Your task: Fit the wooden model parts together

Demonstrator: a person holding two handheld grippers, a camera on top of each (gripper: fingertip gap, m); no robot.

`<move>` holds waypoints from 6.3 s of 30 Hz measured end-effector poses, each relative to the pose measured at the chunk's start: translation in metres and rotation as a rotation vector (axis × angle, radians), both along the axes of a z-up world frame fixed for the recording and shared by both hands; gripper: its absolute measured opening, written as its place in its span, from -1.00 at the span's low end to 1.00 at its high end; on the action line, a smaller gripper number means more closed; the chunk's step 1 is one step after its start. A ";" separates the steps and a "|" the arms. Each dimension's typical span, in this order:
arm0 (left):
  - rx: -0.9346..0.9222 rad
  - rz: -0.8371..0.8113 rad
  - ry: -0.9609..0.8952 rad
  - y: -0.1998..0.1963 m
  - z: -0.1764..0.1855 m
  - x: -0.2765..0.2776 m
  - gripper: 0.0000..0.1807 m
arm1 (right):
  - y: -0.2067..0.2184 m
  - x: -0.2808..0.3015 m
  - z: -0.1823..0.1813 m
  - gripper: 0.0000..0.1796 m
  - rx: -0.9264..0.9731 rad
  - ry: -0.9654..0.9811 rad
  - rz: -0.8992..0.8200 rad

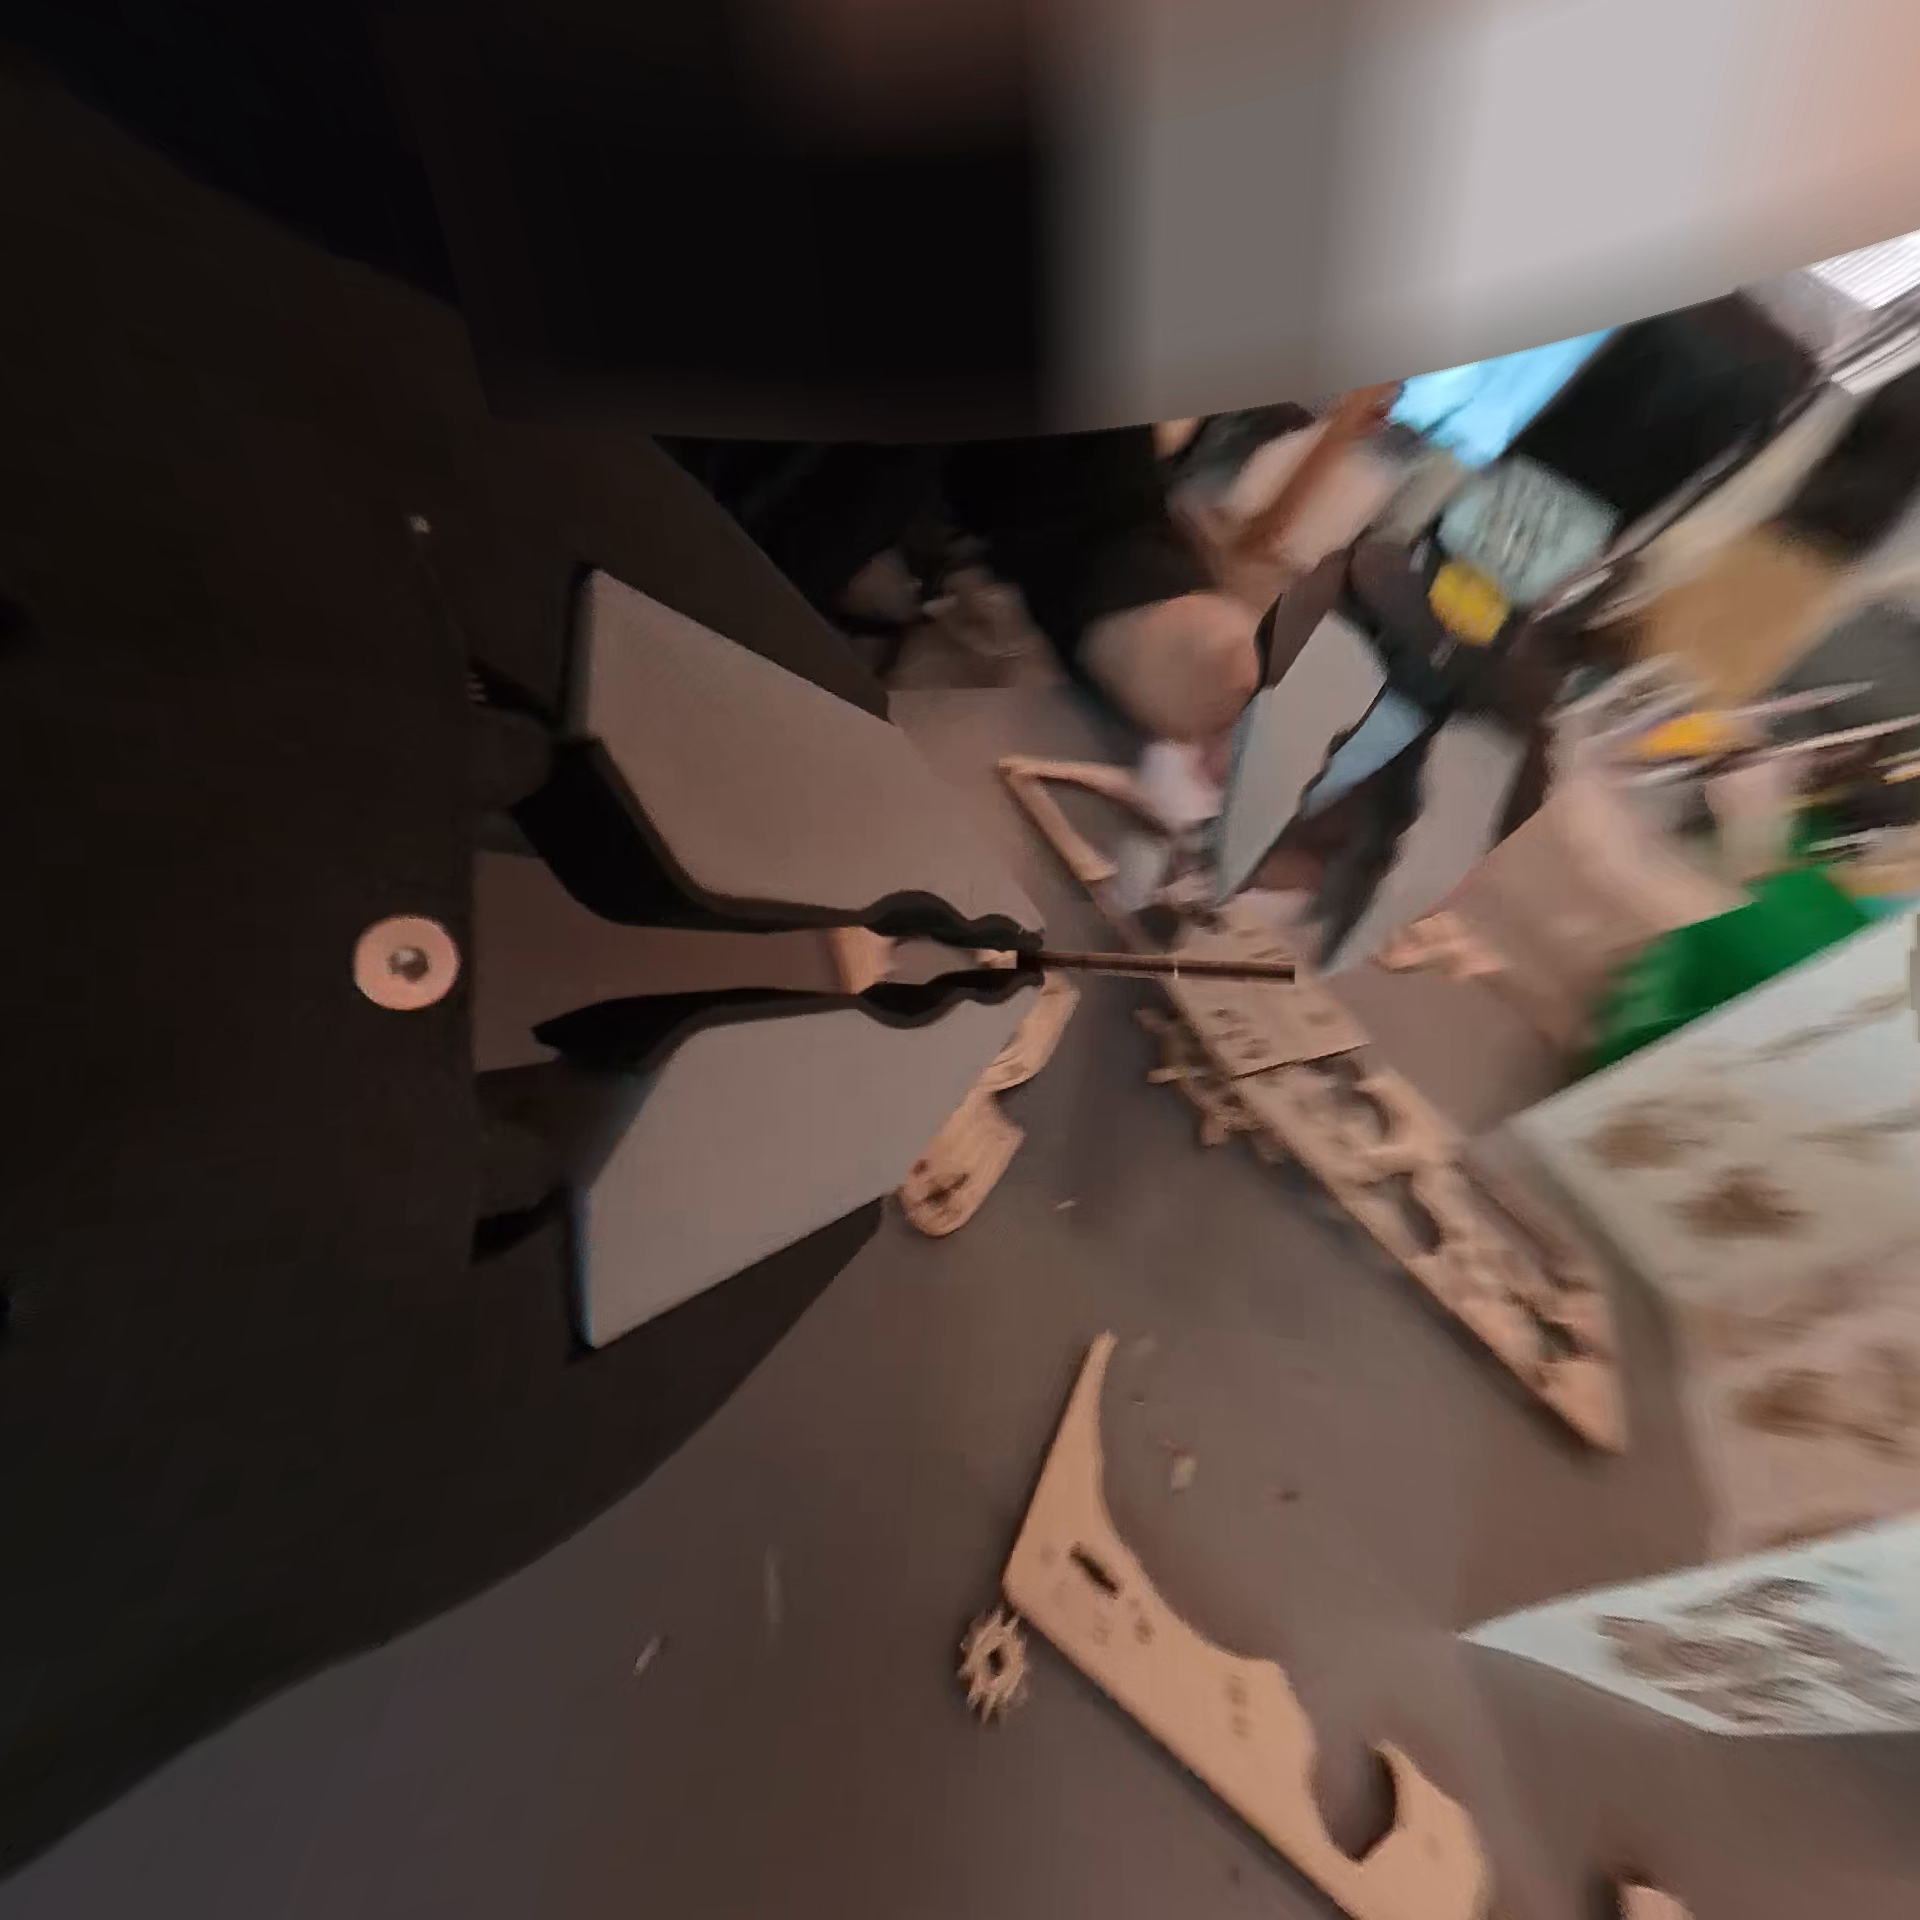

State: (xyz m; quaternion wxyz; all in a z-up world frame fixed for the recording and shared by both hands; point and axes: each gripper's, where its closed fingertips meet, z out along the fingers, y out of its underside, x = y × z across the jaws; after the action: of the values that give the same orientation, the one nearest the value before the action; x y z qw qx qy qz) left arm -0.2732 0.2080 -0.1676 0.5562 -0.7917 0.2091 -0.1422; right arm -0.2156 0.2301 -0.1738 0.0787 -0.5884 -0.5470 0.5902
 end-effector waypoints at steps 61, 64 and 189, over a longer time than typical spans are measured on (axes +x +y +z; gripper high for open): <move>-0.089 -0.293 -0.592 0.006 0.030 0.082 -0.99 | -0.022 0.013 0.039 -1.00 0.236 0.035 0.170; -0.110 -0.293 -0.559 0.006 0.023 0.084 -0.99 | -0.023 0.011 0.037 -1.00 0.236 0.031 0.177; -0.115 -0.359 -0.197 -0.005 -0.012 0.106 -0.99 | -0.002 0.097 -0.062 -0.90 0.715 -0.176 0.048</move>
State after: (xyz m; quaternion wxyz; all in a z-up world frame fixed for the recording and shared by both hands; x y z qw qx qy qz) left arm -0.1670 0.2031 -0.1798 0.4936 -0.7545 0.2829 -0.3273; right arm -0.1184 0.2279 -0.2356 0.2181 -0.5594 -0.7368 0.3107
